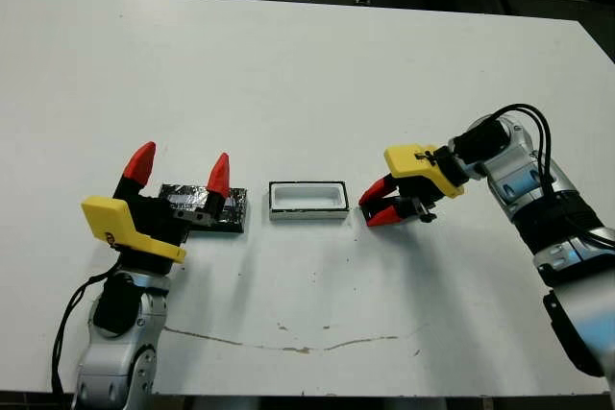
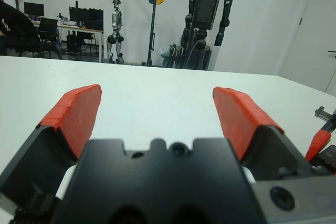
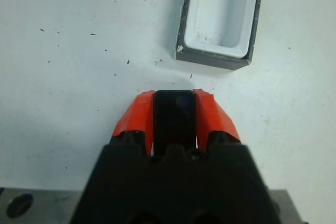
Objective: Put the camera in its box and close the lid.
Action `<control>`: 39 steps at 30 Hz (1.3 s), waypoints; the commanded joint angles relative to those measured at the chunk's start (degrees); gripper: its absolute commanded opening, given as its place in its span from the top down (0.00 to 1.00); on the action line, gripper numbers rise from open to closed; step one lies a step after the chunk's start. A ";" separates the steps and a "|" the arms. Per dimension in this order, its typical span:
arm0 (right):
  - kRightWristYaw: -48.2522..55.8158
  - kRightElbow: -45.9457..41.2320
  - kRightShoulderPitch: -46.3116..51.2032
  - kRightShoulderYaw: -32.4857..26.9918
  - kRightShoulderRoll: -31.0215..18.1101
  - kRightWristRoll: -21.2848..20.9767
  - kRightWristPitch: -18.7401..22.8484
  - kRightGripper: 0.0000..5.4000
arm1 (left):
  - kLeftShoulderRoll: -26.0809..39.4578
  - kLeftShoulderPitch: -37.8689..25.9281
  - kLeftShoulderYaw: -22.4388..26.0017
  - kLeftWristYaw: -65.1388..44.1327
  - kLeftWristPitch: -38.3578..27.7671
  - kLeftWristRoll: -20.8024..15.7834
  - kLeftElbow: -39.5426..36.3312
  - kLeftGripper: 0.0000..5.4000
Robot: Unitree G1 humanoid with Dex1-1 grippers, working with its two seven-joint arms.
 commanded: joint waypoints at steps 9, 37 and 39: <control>-5.68 -5.37 1.05 -6.31 -1.54 2.52 4.75 0.69 | 0.12 0.38 -0.10 0.22 0.50 0.39 0.07 0.00; -15.74 -4.69 -8.15 -14.38 12.39 13.48 29.35 0.69 | 0.37 -0.36 0.22 0.07 0.21 0.54 0.06 0.00; -17.95 -6.54 -6.60 -14.52 13.29 13.85 30.30 0.69 | 0.38 -0.41 0.35 0.20 0.22 0.65 0.06 0.00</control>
